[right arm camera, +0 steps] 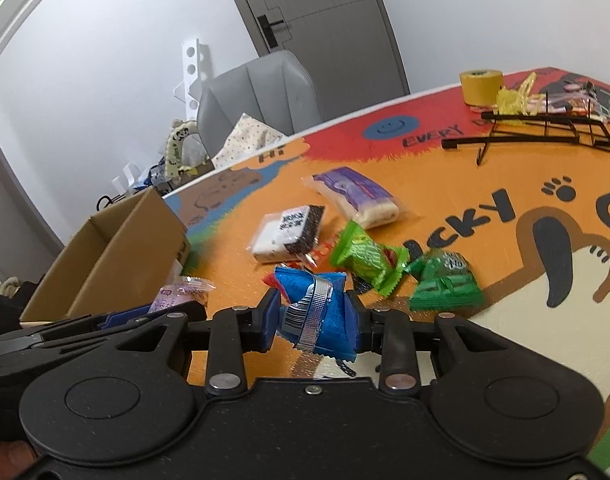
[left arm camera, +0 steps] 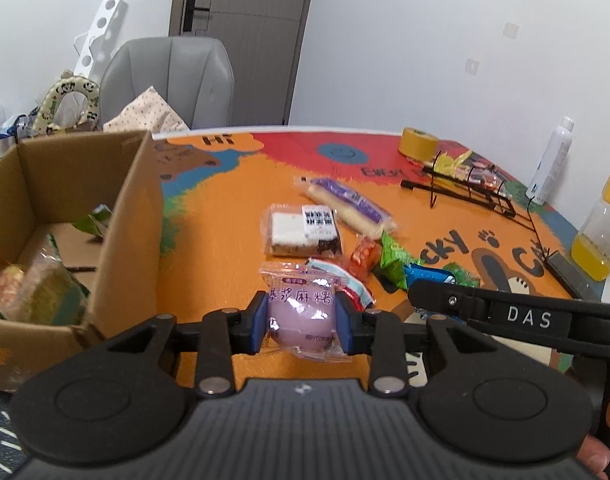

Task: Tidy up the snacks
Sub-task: 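Carry the pink pack and blue candy over the cardboard box with both tools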

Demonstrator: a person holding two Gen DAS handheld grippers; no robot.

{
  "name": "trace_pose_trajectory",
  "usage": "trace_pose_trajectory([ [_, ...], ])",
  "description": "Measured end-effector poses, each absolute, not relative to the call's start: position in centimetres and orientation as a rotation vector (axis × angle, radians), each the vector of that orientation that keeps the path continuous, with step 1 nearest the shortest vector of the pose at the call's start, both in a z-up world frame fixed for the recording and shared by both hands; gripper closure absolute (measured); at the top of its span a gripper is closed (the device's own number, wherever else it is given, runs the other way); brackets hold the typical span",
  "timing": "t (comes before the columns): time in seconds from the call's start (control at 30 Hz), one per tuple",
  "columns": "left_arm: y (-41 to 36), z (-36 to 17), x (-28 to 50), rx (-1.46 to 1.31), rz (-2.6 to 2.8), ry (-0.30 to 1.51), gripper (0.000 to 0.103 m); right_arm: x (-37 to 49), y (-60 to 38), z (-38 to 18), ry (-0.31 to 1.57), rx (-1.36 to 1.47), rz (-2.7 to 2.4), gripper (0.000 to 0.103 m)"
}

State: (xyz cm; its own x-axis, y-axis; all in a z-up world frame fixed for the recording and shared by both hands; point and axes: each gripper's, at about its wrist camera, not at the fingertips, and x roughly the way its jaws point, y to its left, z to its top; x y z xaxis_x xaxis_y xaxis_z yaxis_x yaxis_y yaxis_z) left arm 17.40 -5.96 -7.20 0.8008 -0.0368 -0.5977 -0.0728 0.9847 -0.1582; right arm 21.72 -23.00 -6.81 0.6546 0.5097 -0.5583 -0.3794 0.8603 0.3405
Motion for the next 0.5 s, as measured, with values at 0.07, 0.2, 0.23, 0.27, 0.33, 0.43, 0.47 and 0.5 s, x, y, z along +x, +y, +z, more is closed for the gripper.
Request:
trace_pose_trajectory([
  [0.07,-5.8,-6.7,17.1,-0.178,0.022,0.628,0.069,21.6,-22.9,-6.4,0.683,0.201,0.512,0.071],
  [0.2,-5.4,-5.5,16.4,-0.176,0.029,0.599,0.069,21.3,-22.4,-5.5,0.661,0.2,0.527,0.071],
  [0.23,-5.2,-5.2,16.3,-0.175,0.031,0.592,0.069,21.2,-22.2,-5.3,0.656,0.198,0.533,0.071],
  [0.27,-5.1,-5.0,16.1,-0.174,0.034,0.585,0.069,21.1,-22.0,-5.2,0.652,0.195,0.538,0.071],
  [0.33,-4.7,-4.4,15.8,-0.173,0.042,0.57,0.069,21.0,-21.5,-4.8,0.645,0.189,0.549,0.071],
  [0.43,-4.1,-3.8,15.5,-0.175,0.052,0.555,0.069,20.9,-20.9,-4.4,0.637,0.183,0.564,0.071],
  [0.47,-3.9,-3.6,15.4,-0.175,0.055,0.552,0.069,20.9,-20.7,-4.3,0.634,0.182,0.567,0.071],
  [0.5,-3.7,-3.4,15.2,-0.176,0.059,0.548,0.069,20.9,-20.5,-4.1,0.63,0.18,0.57,0.071],
])
